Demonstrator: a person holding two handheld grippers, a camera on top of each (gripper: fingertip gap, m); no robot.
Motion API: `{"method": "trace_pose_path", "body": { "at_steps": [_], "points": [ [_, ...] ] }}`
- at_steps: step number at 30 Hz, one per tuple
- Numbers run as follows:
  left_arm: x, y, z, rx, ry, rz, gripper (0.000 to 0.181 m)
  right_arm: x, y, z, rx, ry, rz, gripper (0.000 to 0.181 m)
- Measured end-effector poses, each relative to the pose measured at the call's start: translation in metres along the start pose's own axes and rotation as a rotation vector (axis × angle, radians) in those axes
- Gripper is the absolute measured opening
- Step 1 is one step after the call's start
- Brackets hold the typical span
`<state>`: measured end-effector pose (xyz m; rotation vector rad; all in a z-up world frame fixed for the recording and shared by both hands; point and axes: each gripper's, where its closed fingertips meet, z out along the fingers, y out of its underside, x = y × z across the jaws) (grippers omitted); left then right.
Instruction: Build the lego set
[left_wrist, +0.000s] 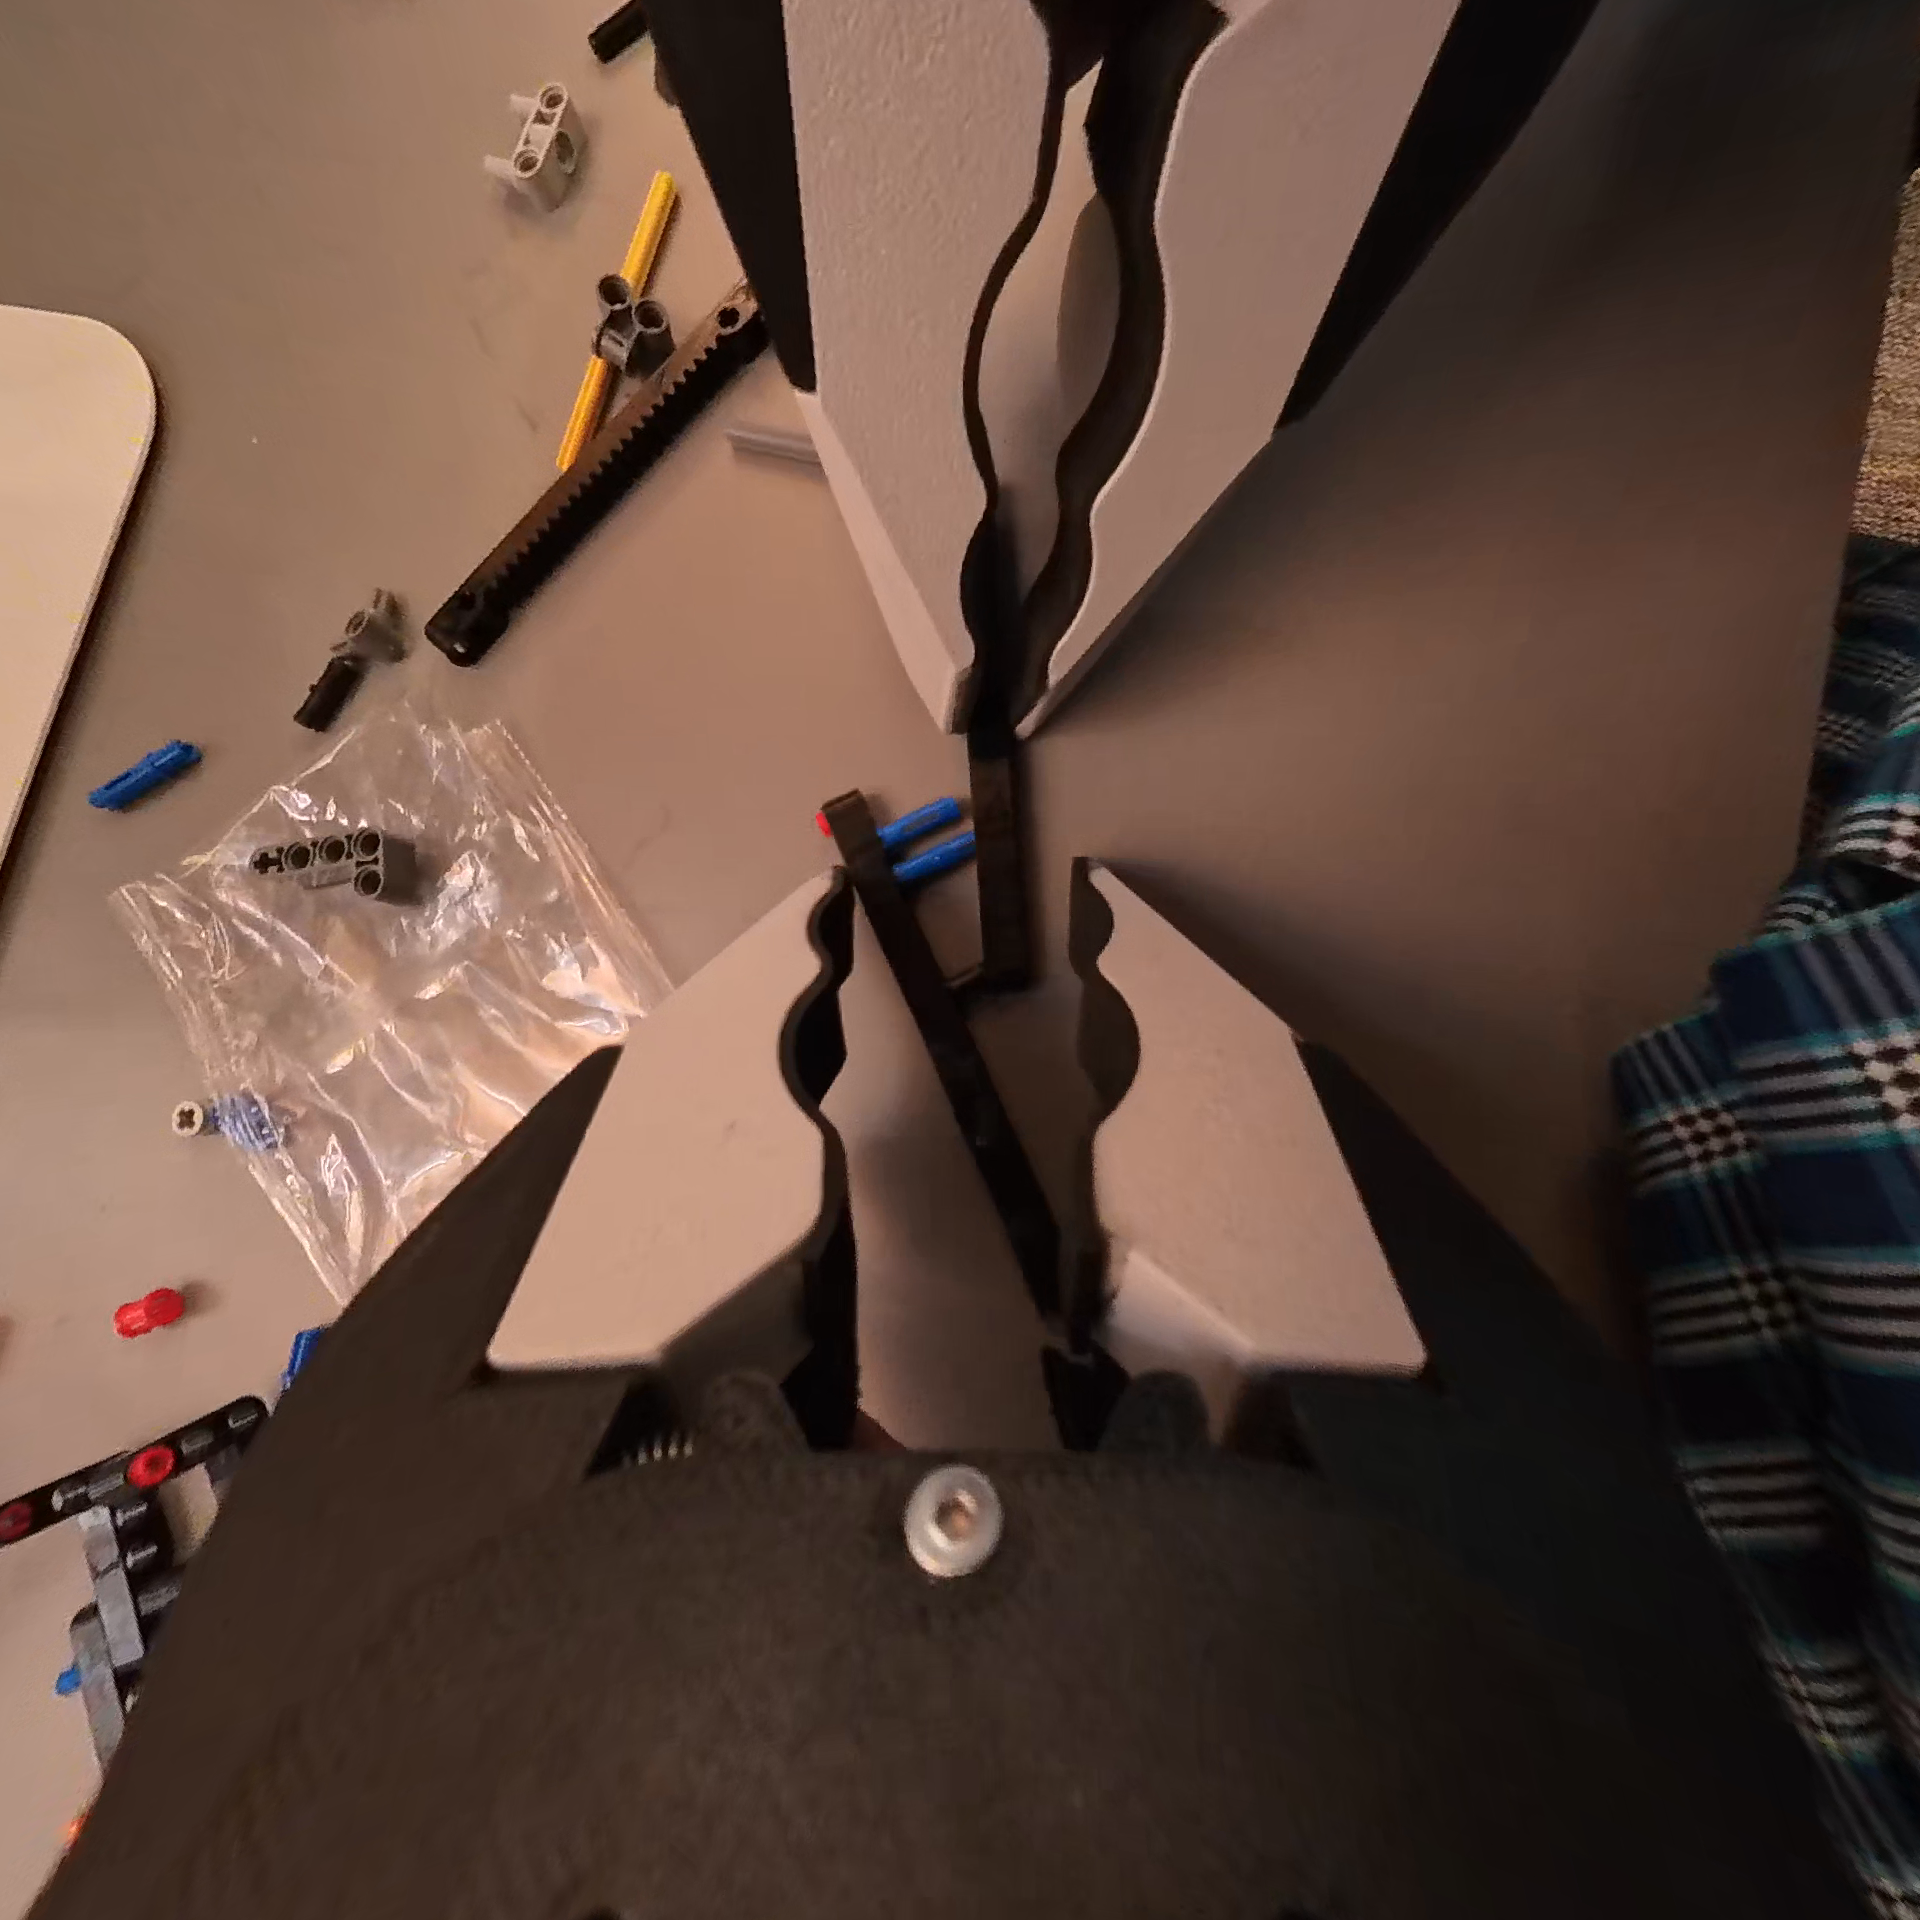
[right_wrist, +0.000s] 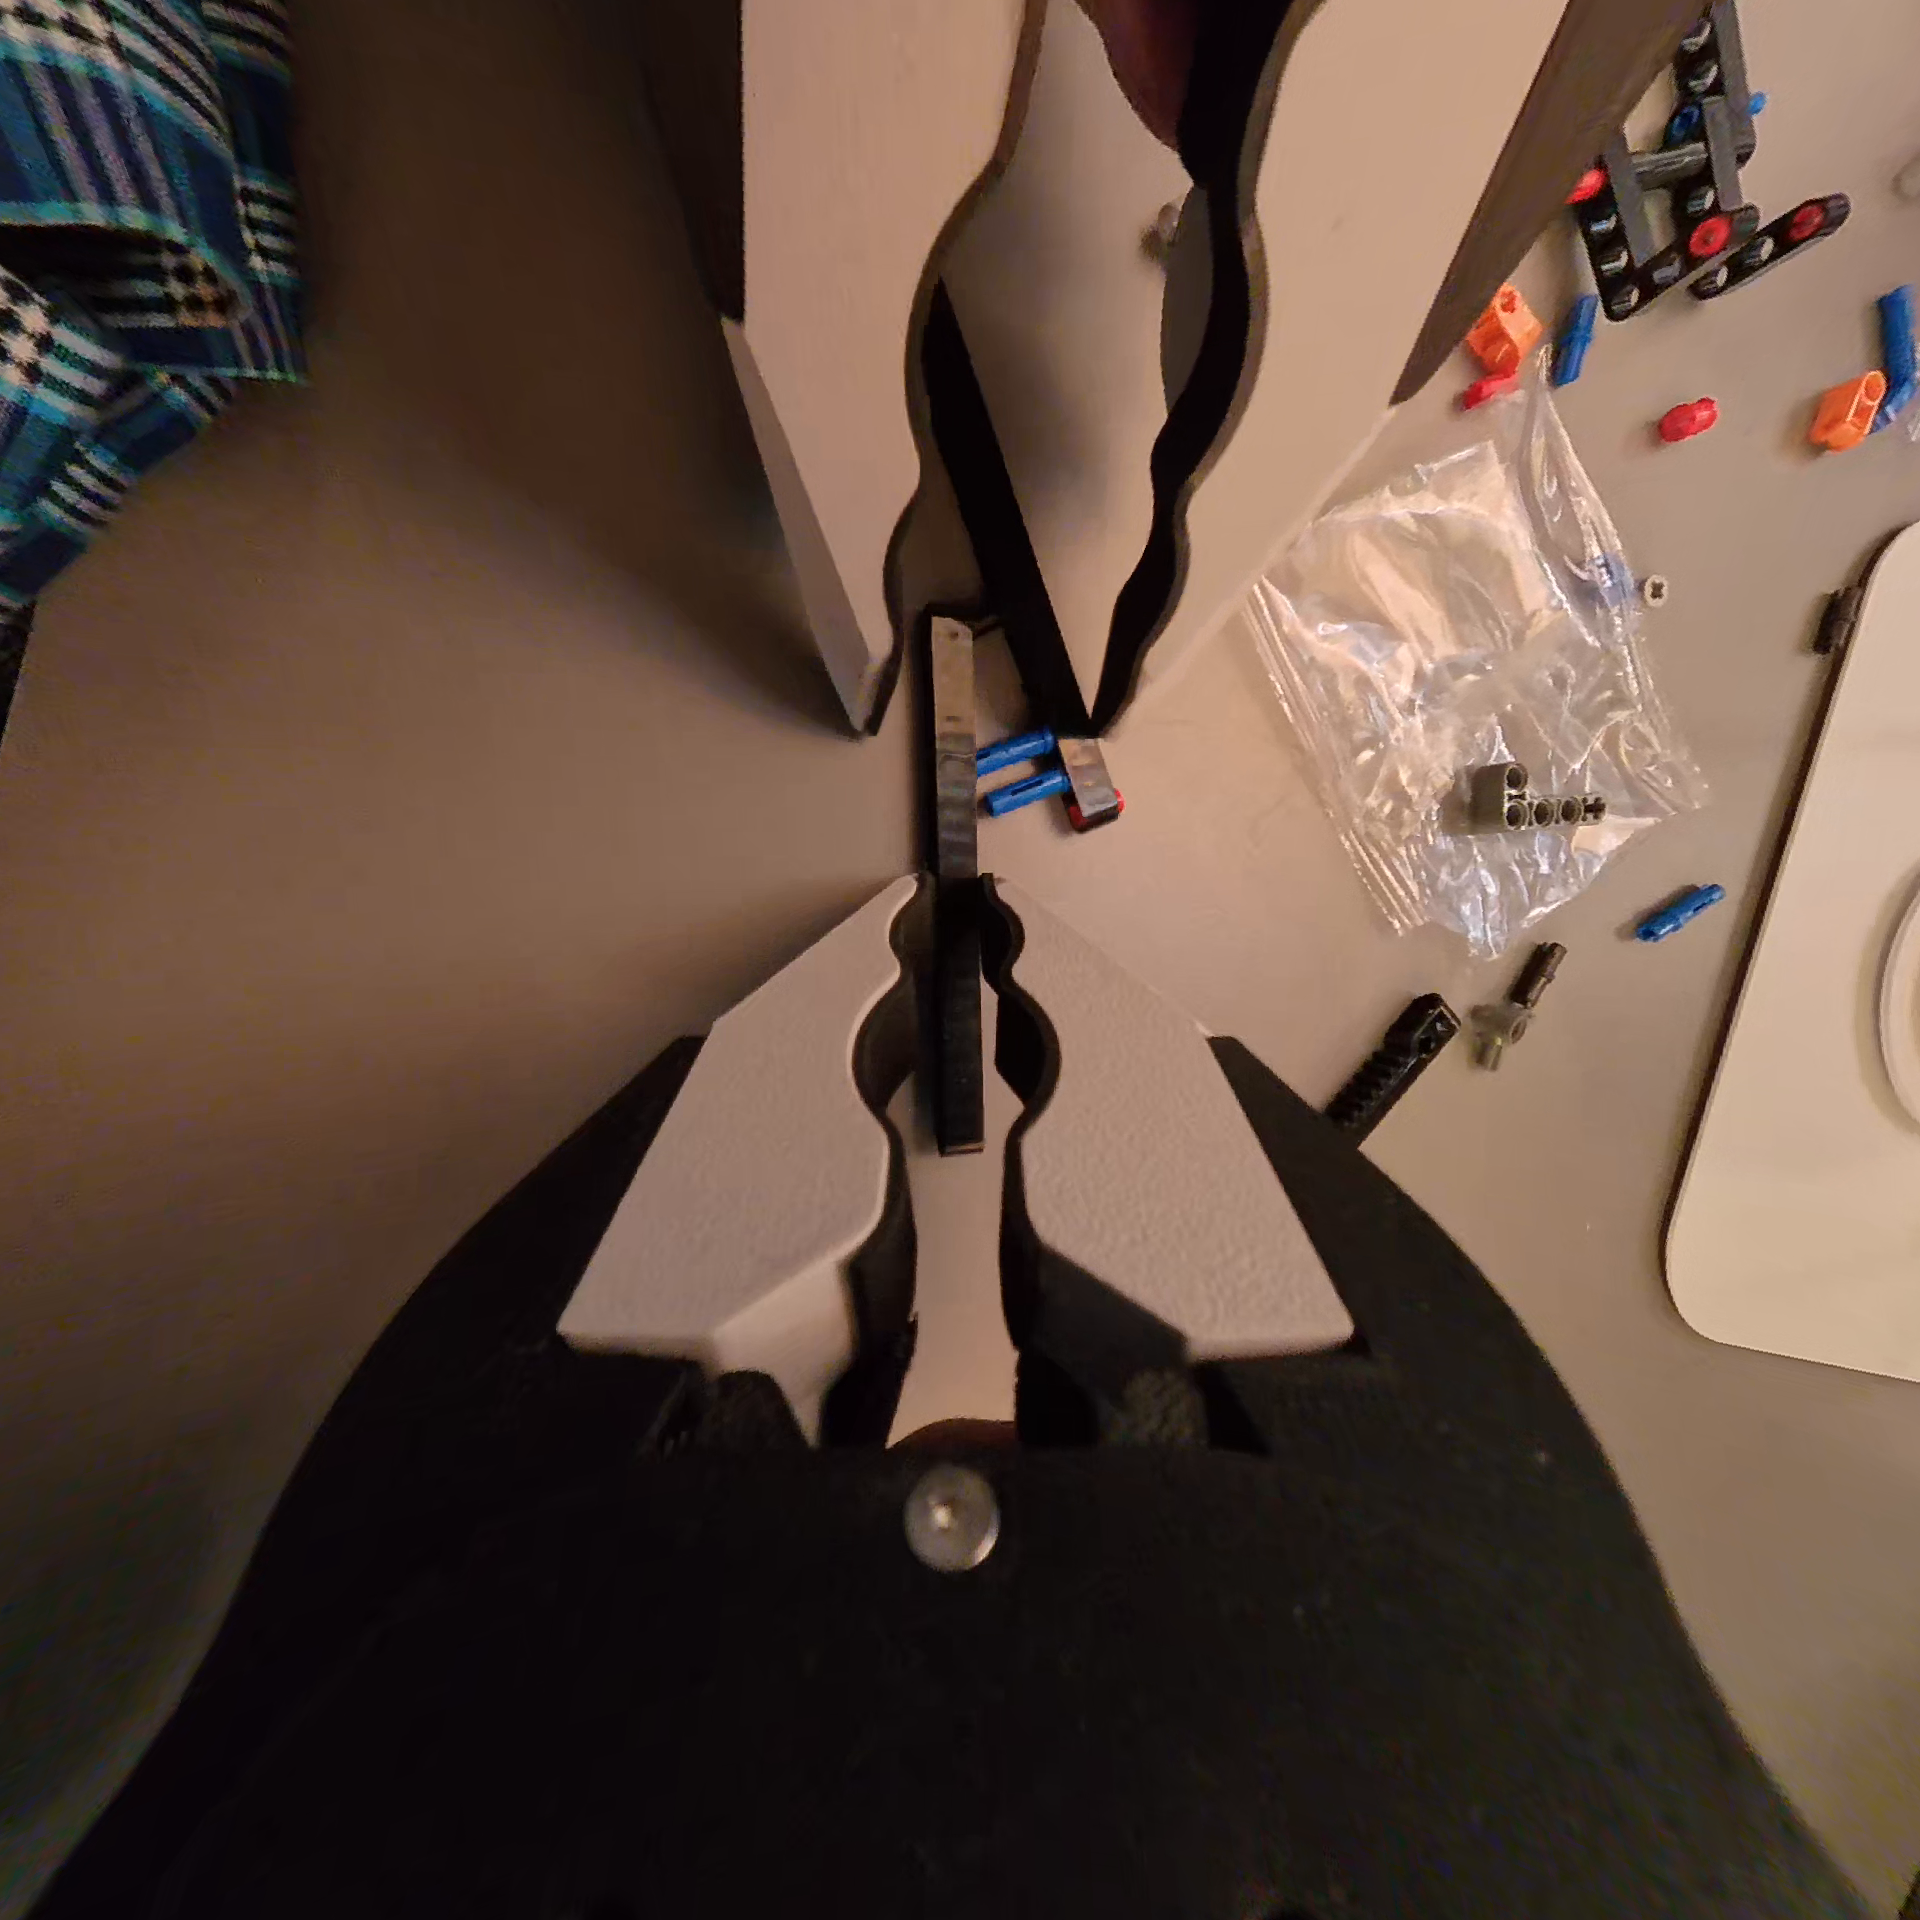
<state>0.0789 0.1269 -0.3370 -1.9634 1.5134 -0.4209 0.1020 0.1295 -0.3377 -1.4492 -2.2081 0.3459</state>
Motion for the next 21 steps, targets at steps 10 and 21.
{"method": "trace_pose_path", "body": {
  "at_steps": [10,21],
  "points": [
    [-0.0025,0.0002,0.0001,0.013,-0.029,0.037,0.031,-0.0008,-0.0002,-0.0014,-0.001,-0.008,-0.009,0.004],
    [-0.0028,-0.0002,0.0002,0.020,-0.028,0.059,0.032,-0.0002,0.0026,-0.0020,-0.005,-0.026,-0.018,0.004]
  ]
}}
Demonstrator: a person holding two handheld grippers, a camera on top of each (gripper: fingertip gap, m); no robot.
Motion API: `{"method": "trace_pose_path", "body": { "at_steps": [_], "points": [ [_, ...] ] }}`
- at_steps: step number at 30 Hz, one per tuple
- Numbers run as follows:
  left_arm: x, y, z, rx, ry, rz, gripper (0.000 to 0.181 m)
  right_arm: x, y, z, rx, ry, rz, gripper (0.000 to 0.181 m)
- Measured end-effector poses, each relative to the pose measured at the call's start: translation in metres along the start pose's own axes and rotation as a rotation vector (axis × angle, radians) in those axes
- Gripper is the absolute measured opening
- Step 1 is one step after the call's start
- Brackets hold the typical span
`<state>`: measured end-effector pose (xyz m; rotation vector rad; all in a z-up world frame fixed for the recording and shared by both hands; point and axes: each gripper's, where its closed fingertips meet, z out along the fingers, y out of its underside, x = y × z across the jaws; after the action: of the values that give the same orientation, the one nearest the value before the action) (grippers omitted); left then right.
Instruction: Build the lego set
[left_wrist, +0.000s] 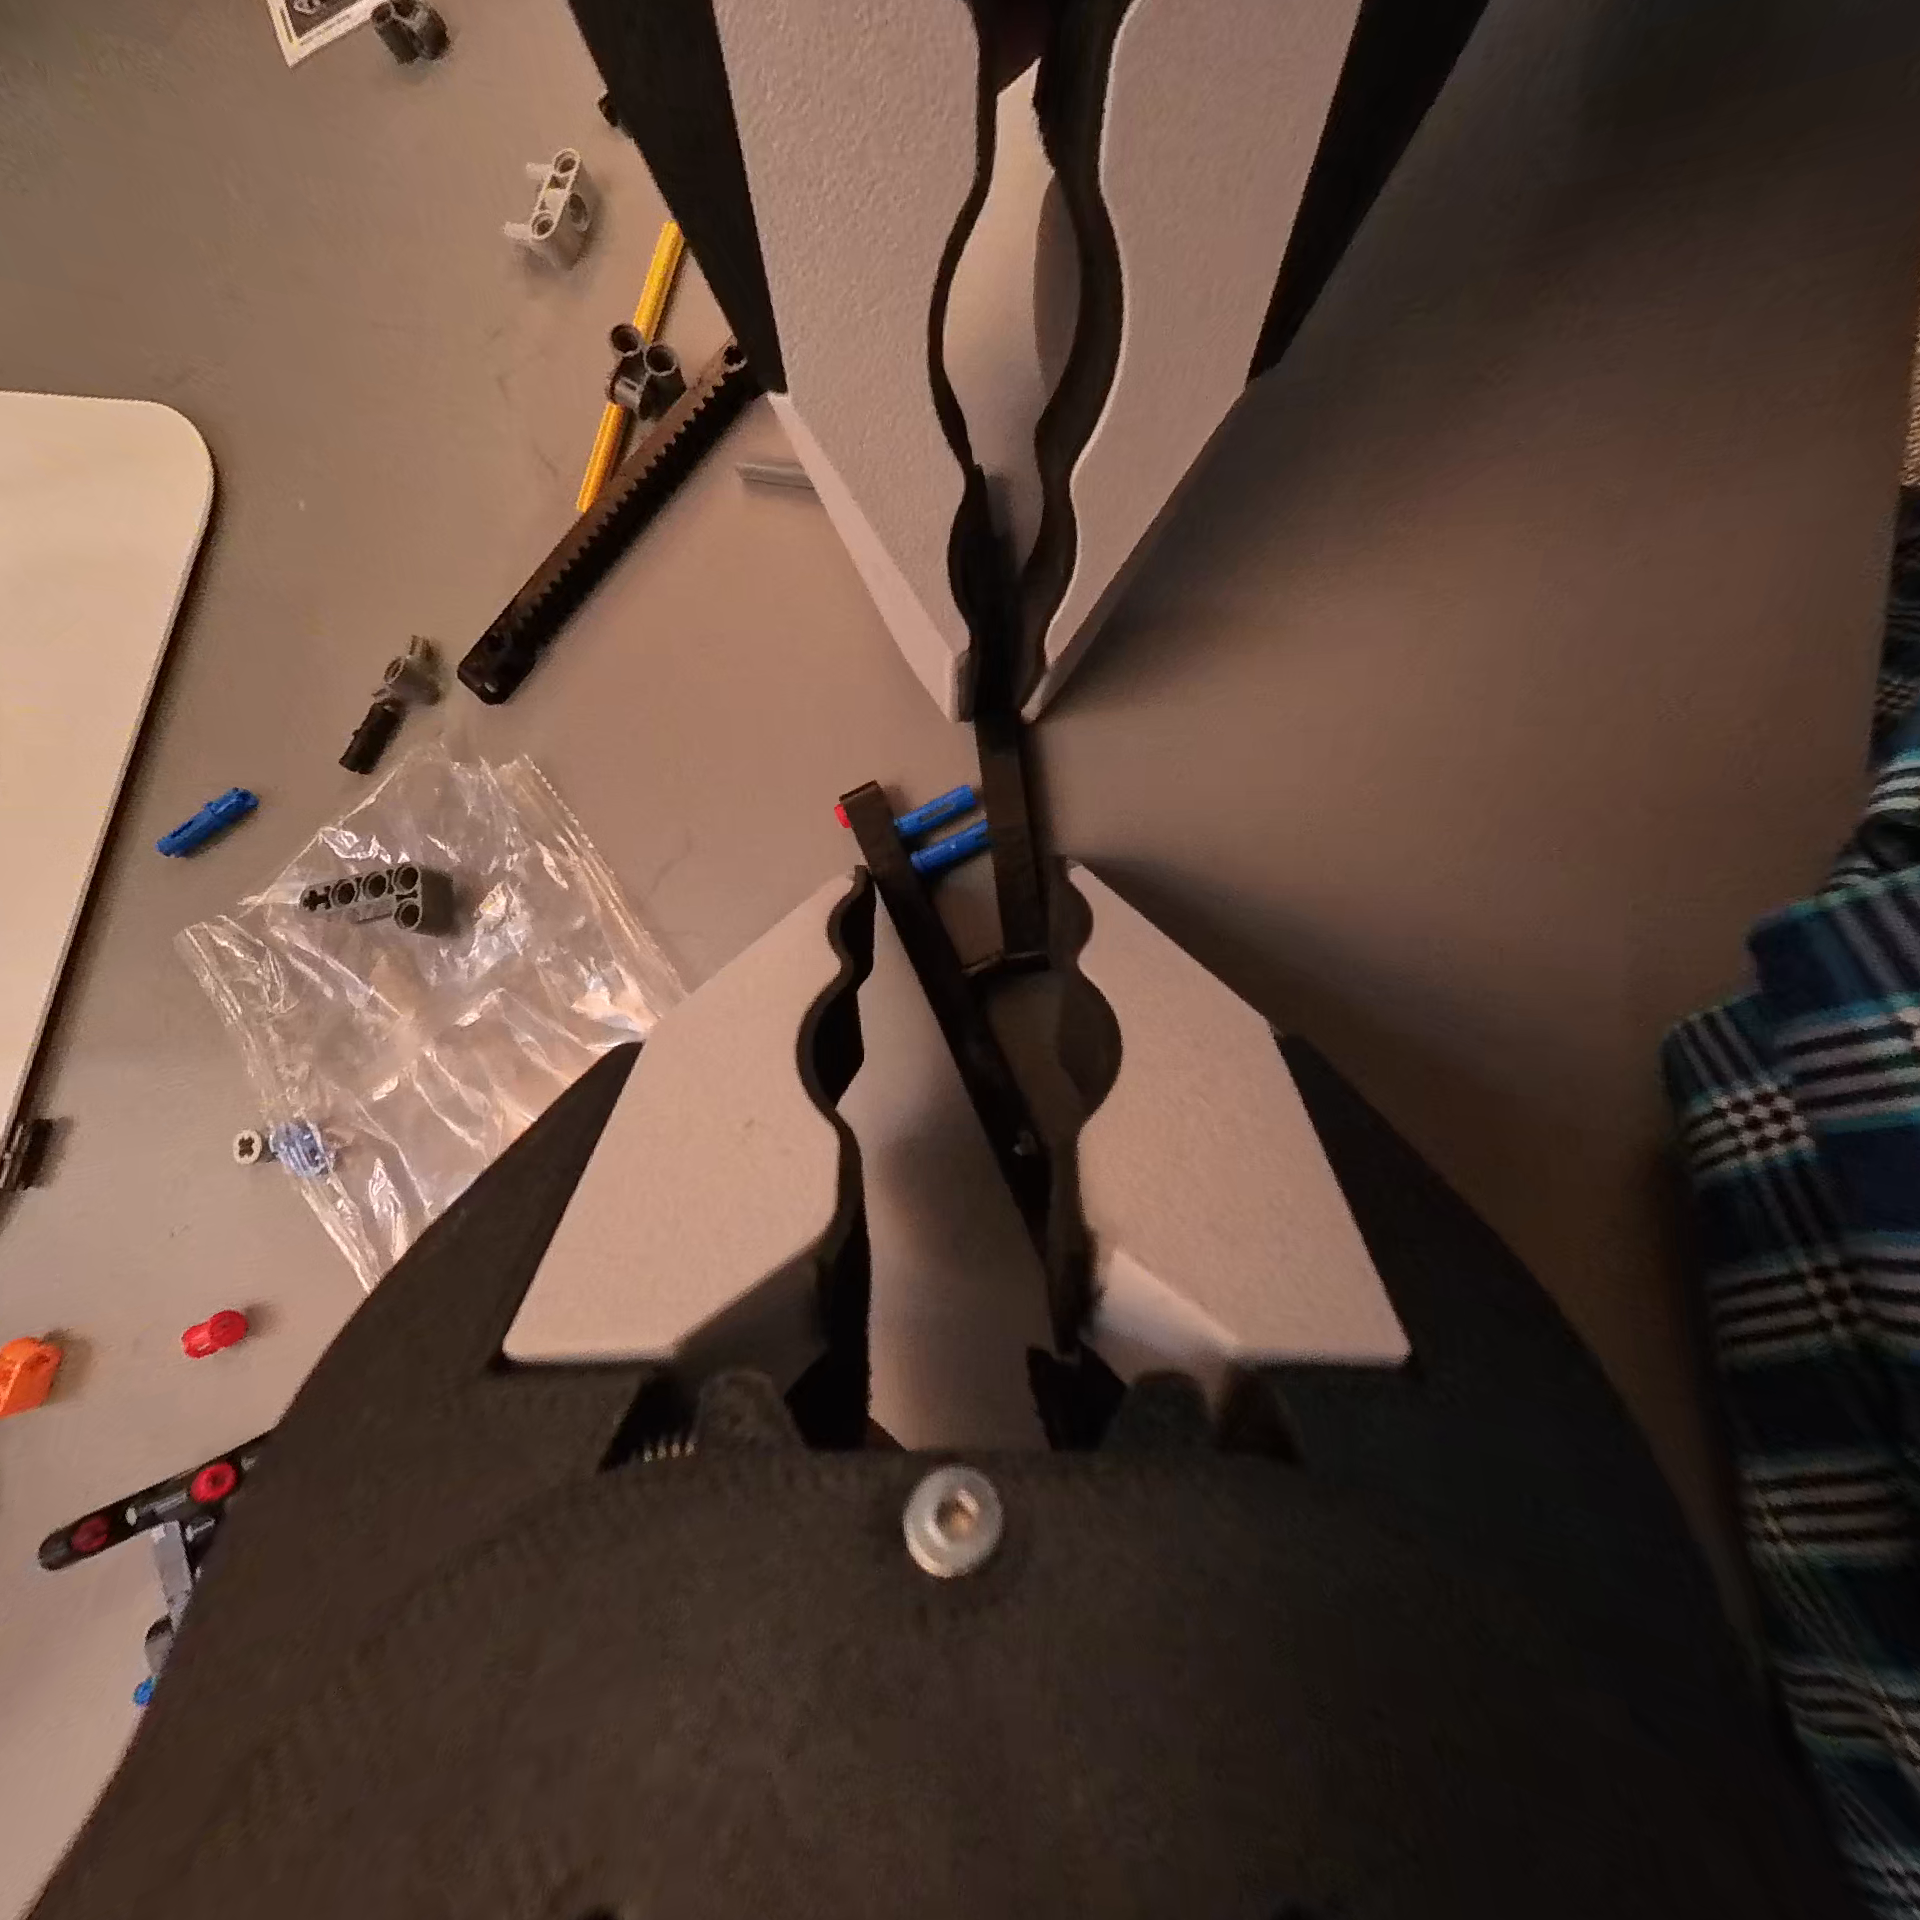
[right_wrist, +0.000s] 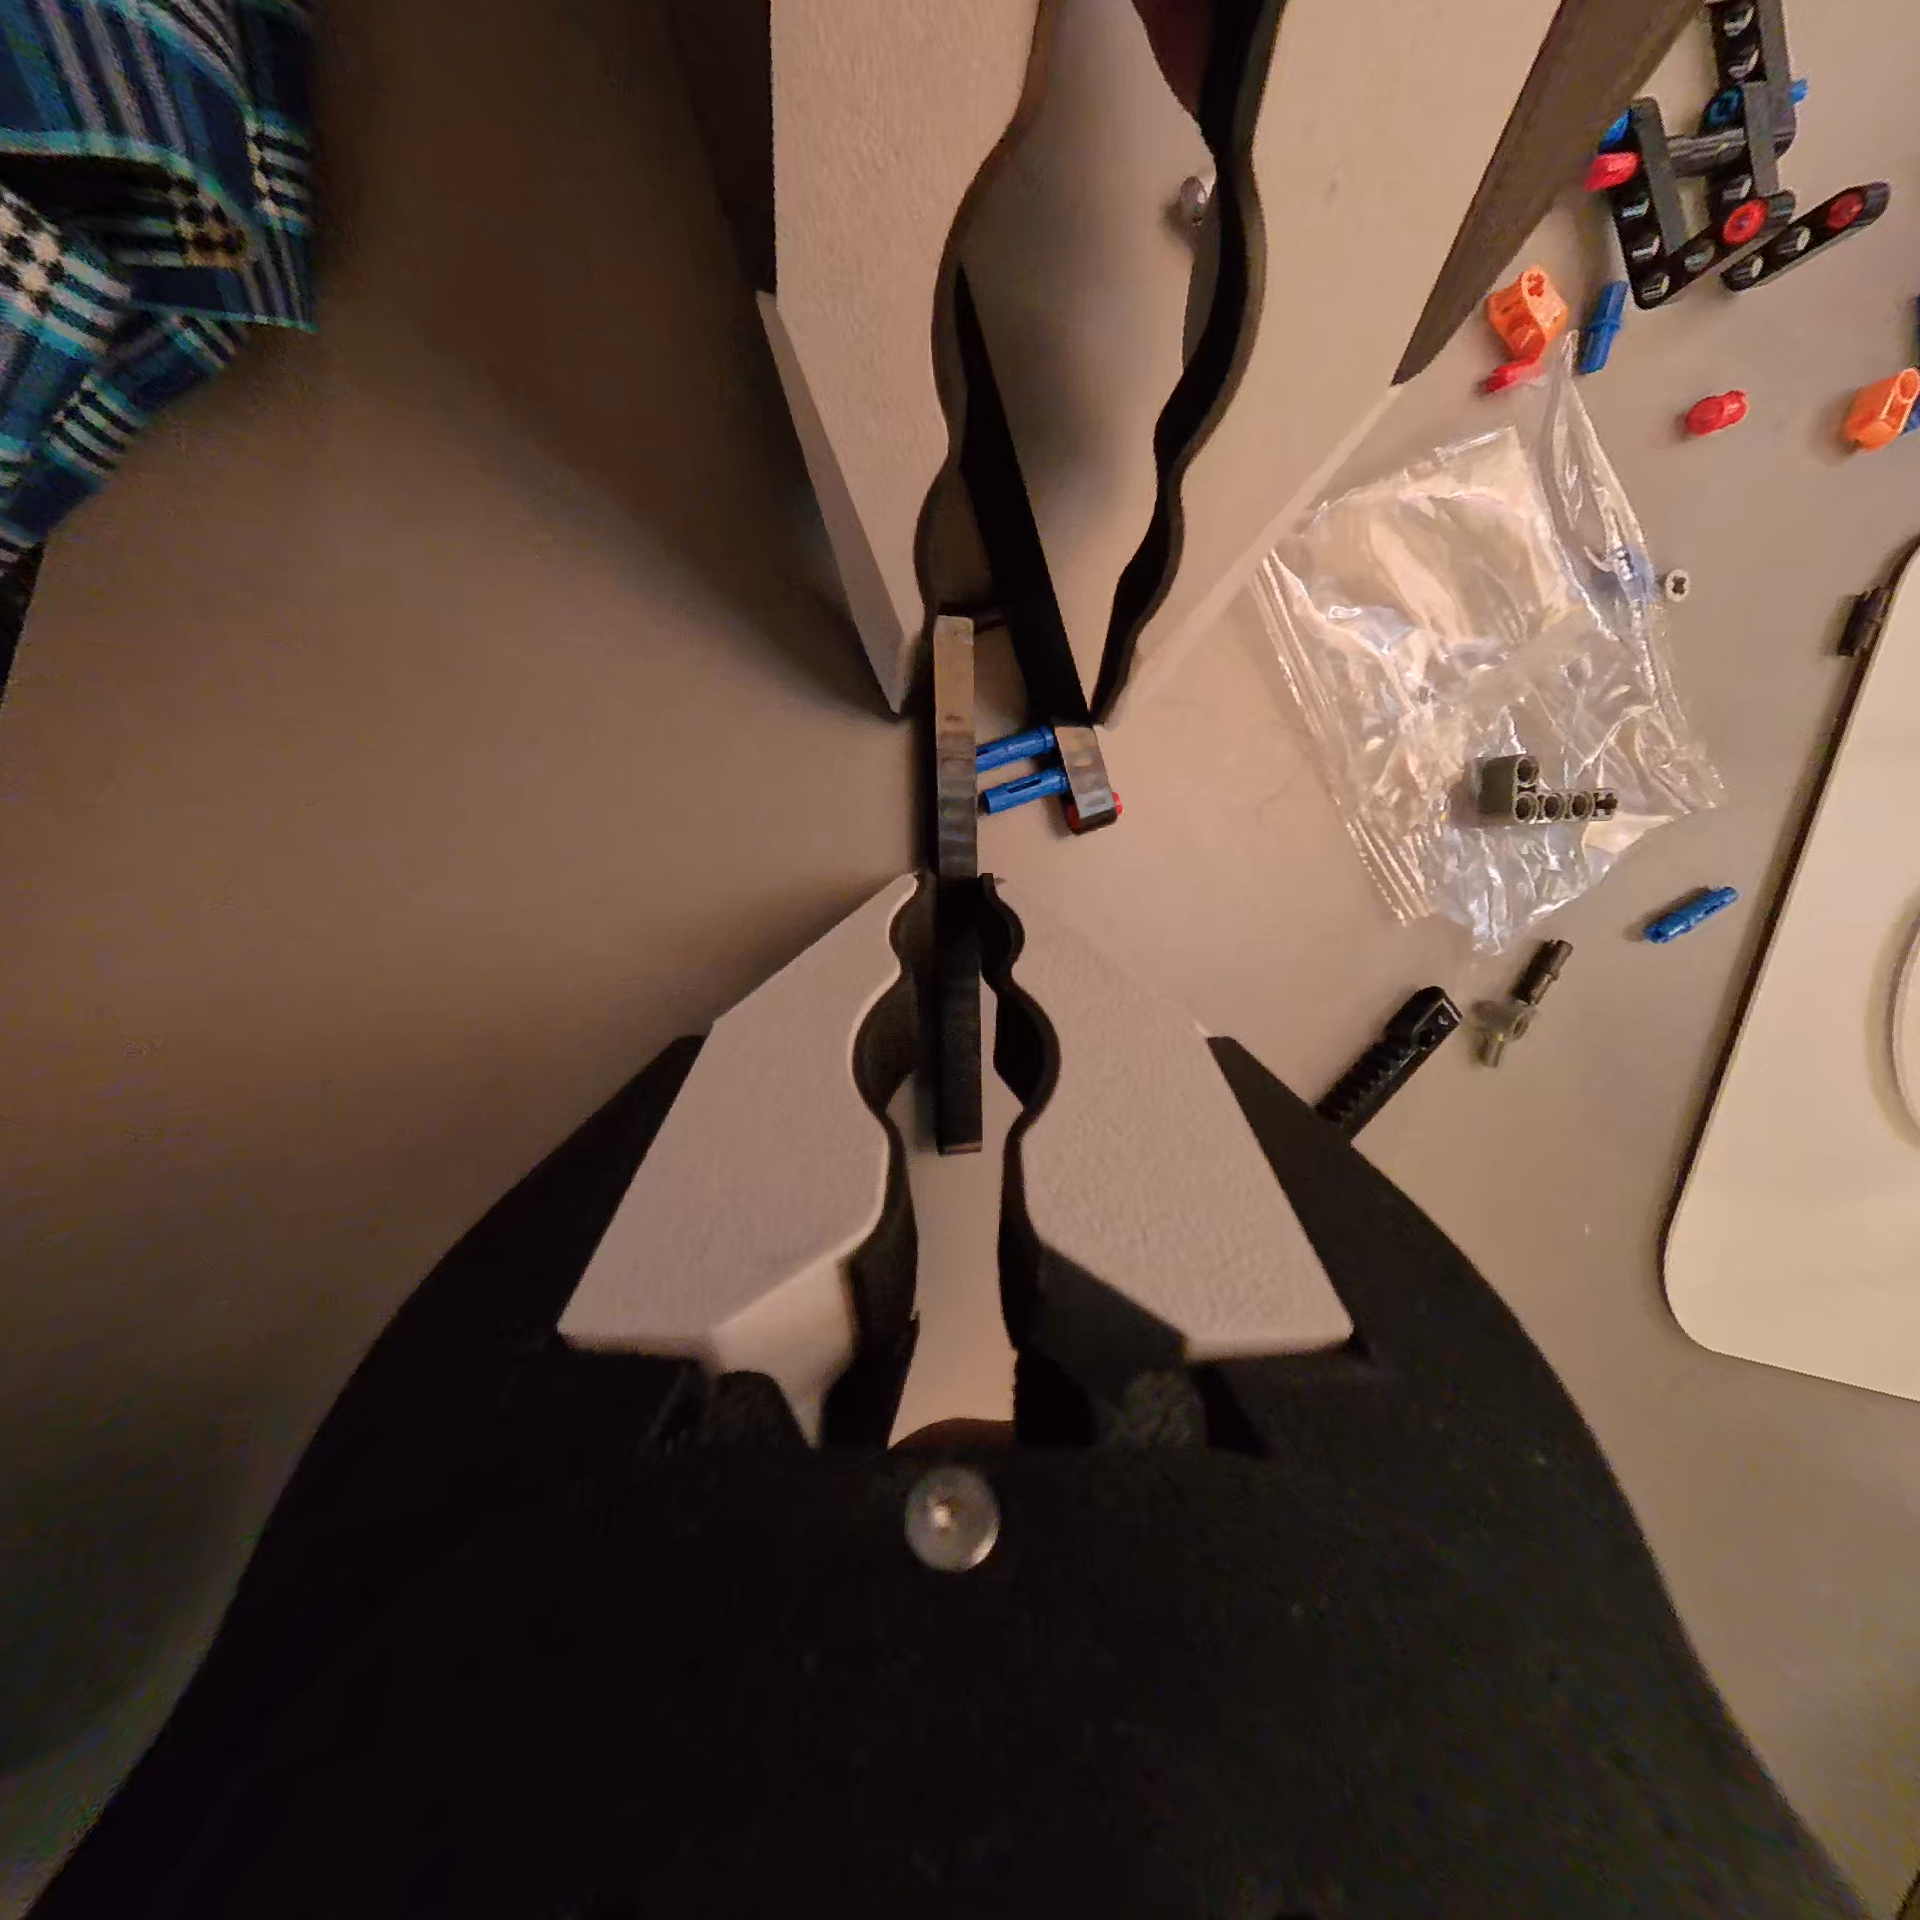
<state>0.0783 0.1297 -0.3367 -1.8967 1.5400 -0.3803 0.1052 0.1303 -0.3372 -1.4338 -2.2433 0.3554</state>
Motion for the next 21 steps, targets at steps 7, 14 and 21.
{"method": "trace_pose_path", "body": {
  "at_steps": [7,14,21],
  "points": [
    [0.0023,-0.0018,0.0009,0.010,0.033,0.018,0.033,0.0013,-0.0016,0.0013,0.016,-0.004,-0.001,0.005],
    [0.0010,-0.0034,0.0023,0.024,0.011,0.010,0.033,0.0005,-0.0025,0.0018,0.021,0.003,0.018,0.005],
    [-0.0024,-0.0028,0.0020,0.030,-0.017,0.001,0.029,0.0007,-0.0026,0.0015,0.037,0.021,0.060,0.007]
  ]
}}
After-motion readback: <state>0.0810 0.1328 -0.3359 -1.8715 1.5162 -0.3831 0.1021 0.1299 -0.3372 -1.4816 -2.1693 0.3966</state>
